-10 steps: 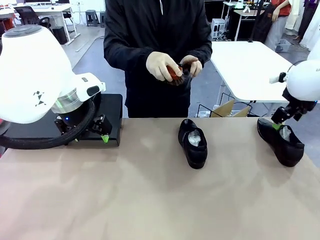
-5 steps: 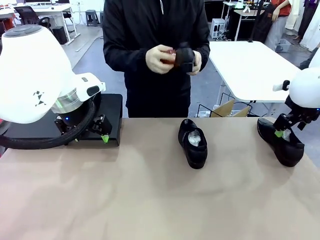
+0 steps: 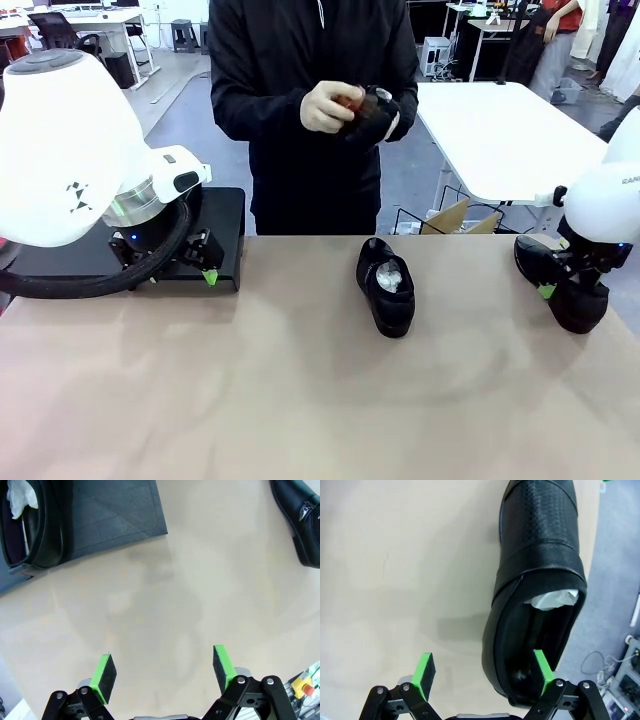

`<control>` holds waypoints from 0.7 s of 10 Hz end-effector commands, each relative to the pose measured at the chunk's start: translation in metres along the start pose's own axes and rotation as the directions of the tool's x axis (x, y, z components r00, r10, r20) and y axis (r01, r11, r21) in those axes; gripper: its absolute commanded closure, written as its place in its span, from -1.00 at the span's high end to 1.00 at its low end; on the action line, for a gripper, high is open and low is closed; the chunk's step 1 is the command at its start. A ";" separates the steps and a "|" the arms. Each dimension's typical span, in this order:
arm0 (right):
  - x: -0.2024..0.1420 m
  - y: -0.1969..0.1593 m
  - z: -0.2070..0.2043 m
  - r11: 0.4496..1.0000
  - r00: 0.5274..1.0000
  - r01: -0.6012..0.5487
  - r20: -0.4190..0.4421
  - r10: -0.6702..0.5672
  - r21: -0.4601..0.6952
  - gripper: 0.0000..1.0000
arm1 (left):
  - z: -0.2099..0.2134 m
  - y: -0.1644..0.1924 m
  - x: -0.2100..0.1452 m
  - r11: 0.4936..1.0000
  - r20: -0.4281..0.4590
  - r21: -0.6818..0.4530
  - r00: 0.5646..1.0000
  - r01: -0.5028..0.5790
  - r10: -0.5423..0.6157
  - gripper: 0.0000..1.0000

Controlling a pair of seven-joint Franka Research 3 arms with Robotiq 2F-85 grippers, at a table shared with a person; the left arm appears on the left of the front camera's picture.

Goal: Organize the shoes by placing them on the stand.
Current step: Pick up one Shoe and place it in the middle of the table.

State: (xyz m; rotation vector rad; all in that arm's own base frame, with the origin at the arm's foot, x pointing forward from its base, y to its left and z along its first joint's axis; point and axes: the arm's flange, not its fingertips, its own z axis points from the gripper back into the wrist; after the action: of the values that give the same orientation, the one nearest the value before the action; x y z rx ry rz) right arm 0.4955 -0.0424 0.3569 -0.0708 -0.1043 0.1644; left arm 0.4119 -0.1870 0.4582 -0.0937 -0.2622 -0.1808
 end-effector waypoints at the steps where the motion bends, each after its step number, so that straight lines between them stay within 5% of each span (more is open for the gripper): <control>1: 0.009 0.003 -0.006 0.999 0.999 0.033 0.035 -0.033 -0.012 1.00 | 0.001 0.001 -0.001 1.000 0.005 0.011 1.000 -0.014 0.014 1.00; 4: 0.019 0.009 -0.025 1.000 0.998 0.004 0.055 -0.003 -0.030 1.00 | 0.001 0.001 -0.001 1.000 0.005 0.011 1.000 -0.014 0.014 1.00; 7: 0.015 0.008 -0.021 0.997 0.996 0.050 0.071 -0.046 -0.050 -0.01 | 0.001 0.001 -0.001 1.000 0.005 0.011 1.000 -0.014 0.014 1.00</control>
State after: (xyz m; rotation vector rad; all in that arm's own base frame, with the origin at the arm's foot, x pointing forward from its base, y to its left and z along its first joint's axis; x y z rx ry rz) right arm 0.5106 -0.0369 0.3332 -0.0745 -0.1586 0.1526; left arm 0.4119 -0.1870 0.4582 -0.0937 -0.2622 -0.1808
